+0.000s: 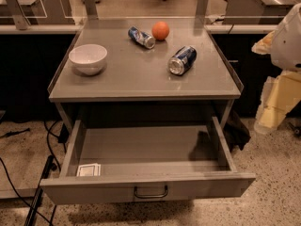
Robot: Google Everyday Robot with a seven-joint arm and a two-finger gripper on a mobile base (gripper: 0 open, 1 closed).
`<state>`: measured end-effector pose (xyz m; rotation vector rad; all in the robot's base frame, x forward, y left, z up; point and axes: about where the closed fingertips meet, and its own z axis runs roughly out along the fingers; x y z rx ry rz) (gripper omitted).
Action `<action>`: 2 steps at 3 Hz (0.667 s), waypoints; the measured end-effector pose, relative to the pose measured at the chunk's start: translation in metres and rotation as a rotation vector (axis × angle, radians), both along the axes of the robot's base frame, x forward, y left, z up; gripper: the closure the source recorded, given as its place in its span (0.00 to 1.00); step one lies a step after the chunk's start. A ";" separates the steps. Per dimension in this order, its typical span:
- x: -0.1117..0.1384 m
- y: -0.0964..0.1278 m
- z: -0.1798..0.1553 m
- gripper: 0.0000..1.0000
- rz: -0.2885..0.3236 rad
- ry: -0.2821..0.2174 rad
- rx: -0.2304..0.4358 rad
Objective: Place pepsi can into top drawer
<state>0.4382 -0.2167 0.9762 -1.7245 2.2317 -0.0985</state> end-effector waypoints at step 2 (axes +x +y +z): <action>0.023 -0.006 -0.008 0.00 -0.035 -0.035 0.041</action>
Offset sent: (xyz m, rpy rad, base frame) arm 0.0608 -0.0193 -0.0262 0.1095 -0.0716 -0.0932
